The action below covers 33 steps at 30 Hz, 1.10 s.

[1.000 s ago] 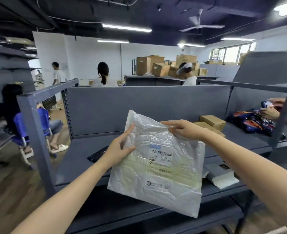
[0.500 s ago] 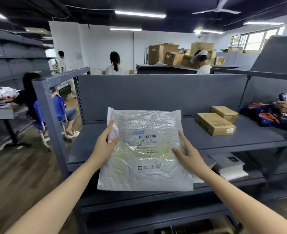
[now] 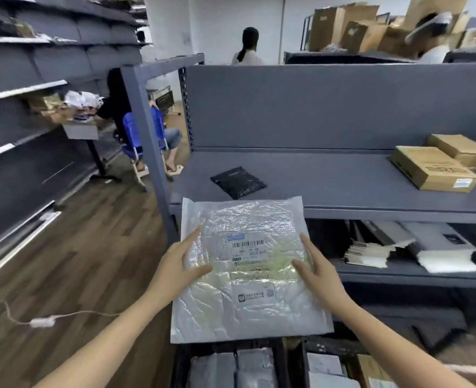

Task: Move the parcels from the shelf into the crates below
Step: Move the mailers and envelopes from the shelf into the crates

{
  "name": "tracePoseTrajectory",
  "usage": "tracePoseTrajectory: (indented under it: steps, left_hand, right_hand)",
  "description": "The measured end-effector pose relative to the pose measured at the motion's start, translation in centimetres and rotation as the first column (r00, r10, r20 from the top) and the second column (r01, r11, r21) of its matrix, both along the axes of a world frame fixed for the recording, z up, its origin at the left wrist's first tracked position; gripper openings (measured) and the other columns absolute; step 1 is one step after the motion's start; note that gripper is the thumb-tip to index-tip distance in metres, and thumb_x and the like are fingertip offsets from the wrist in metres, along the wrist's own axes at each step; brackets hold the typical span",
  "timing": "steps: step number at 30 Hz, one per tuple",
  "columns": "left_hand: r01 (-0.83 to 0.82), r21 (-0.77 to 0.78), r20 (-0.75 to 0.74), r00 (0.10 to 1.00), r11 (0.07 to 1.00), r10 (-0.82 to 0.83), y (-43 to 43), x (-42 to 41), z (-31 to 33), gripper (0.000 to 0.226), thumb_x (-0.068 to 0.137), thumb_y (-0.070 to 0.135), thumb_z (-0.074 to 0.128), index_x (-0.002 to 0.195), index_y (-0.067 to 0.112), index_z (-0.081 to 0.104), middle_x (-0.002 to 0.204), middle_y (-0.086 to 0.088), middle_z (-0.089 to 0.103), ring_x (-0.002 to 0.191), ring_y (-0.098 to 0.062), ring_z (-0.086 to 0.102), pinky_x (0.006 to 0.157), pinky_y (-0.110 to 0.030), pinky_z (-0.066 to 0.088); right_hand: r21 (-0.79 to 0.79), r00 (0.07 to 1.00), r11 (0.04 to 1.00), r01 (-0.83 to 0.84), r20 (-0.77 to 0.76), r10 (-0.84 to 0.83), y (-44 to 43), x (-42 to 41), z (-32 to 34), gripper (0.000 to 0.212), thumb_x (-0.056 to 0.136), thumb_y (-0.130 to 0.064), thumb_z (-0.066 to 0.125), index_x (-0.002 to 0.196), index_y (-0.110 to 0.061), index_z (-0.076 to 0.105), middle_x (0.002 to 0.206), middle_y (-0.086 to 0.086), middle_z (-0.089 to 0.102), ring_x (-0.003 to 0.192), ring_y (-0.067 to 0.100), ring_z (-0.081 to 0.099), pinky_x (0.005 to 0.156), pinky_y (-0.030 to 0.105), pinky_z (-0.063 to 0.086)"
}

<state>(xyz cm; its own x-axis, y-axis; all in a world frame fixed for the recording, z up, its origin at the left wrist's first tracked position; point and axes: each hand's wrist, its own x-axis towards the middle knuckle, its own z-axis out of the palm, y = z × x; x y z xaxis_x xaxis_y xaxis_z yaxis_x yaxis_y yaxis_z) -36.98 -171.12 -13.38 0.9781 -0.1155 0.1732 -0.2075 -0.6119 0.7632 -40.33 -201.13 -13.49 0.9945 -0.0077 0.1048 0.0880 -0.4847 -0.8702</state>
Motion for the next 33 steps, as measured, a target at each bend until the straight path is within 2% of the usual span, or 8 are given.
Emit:
tracePoseTrajectory:
  steps: [6, 11, 13, 15, 19, 23, 28, 33]
  left_hand:
    - [-0.064, 0.075, -0.169, 0.983, 0.995, 0.076, 3.3, -2.6, -7.4, 0.081, 0.076, 0.032, 0.076, 0.14, 0.047, 0.028, 0.095, -0.003, 0.05, 0.088, -0.013, 0.049, 0.071, -0.004, 0.034]
    - [0.004, 0.211, -0.302, 0.951, 0.978, 0.061, 5.2, -2.8, -12.6, 0.082, 0.081, 0.036, 0.071, 0.144, 0.042, 0.02, 0.087, 0.009, 0.036, 0.078, -0.002, 0.041, 0.066, -0.007, 0.032]
    - [0.053, 0.274, -0.36, 0.932, 0.96, 0.051, 5.6, -2.4, -15.3, 0.082, 0.082, 0.039, 0.069, 0.146, 0.039, 0.017, 0.09, 0.007, 0.038, 0.075, -0.001, 0.041, 0.063, -0.009, 0.033]
    - [0.086, 0.324, -0.428, 0.902, 0.942, 0.065, 6.0, -1.9, -18.6, 0.083, 0.084, 0.044, 0.065, 0.148, 0.039, 0.011, 0.108, -0.003, 0.045, 0.084, -0.009, 0.049, 0.067, -0.013, 0.034]
    - [0.12, 0.327, -0.525, 0.848, 0.937, 0.075, 6.1, -0.4, -24.8, 0.085, 0.087, 0.041, 0.063, 0.148, 0.036, 0.004, 0.111, -0.005, 0.04, 0.095, -0.018, 0.045, 0.072, -0.01, 0.034]
    - [0.187, 0.36, -0.583, 0.81, 0.914, 0.064, 6.2, 0.3, -31.6, 0.093, 0.08, 0.051, 0.067, 0.145, 0.047, 0.001, 0.12, -0.007, 0.04, 0.098, -0.019, 0.05, 0.071, -0.019, 0.037]
    - [0.175, 0.356, -0.585, 0.808, 0.918, 0.073, 5.9, 0.8, -42.1, 0.091, 0.075, 0.052, 0.07, 0.14, 0.053, 0.006, 0.11, -0.005, 0.046, 0.105, -0.023, 0.055, 0.085, -0.022, 0.043]
    - [0.161, 0.429, -0.557, 0.821, 0.889, 0.12, 5.4, 1.1, -52.6, 0.088, 0.081, 0.049, 0.067, 0.15, 0.036, 0.013, 0.118, -0.002, 0.04, 0.092, -0.014, 0.051, 0.081, -0.023, 0.045]
  right_hand:
    - [-0.053, 0.976, 0.992, -0.112, -0.193, 0.1, 2.7, -1.4, -6.6, 0.072, 0.09, -0.031, 0.061, 0.148, -0.031, 0.017, 0.138, -0.024, 0.022, 0.126, -0.003, 0.026, 0.103, 0.016, 0.024]
    - [-0.117, 0.837, 0.919, -0.376, -0.468, 0.283, 4.0, -0.6, -12.8, 0.094, 0.09, -0.026, 0.062, 0.139, -0.04, -0.017, 0.149, -0.015, 0.007, 0.139, 0.01, 0.024, 0.111, 0.023, 0.023]
    - [-0.151, 0.782, 0.896, -0.418, -0.562, 0.27, 4.2, 0.0, -16.0, 0.097, 0.089, -0.027, 0.063, 0.144, -0.038, -0.017, 0.15, 0.006, 0.034, 0.131, 0.023, 0.044, 0.104, 0.026, 0.036]
    - [-0.174, 0.756, 0.894, -0.413, -0.614, 0.229, 4.6, 0.6, -19.1, 0.099, 0.088, -0.03, 0.064, 0.147, -0.036, -0.015, 0.111, 0.01, 0.06, 0.098, 0.019, 0.061, 0.084, 0.024, 0.046]
    - [-0.226, 0.727, 0.877, -0.423, -0.663, 0.18, 5.8, 1.8, -25.8, 0.099, 0.089, -0.028, 0.063, 0.147, -0.035, -0.017, 0.069, -0.003, 0.036, 0.059, 0.005, 0.039, 0.059, 0.019, 0.036]
    - [-0.175, 0.714, 0.898, -0.403, -0.674, 0.189, 5.8, 2.1, -33.8, 0.107, 0.088, -0.025, 0.065, 0.137, -0.052, -0.026, 0.123, 0.016, 0.06, 0.076, 0.013, 0.061, 0.068, 0.023, 0.049]
    - [-0.197, 0.727, 0.864, -0.463, -0.643, 0.243, 5.4, 2.6, -45.6, 0.105, 0.088, -0.03, 0.065, 0.133, -0.058, -0.025, 0.133, 0.017, 0.053, 0.077, 0.016, 0.063, 0.075, 0.026, 0.051]
    - [-0.225, 0.679, 0.842, -0.49, -0.704, 0.207, 6.0, 3.5, -56.2, 0.097, 0.09, -0.032, 0.062, 0.148, -0.035, -0.016, 0.067, -0.003, 0.039, 0.057, 0.006, 0.039, 0.065, 0.026, 0.041]
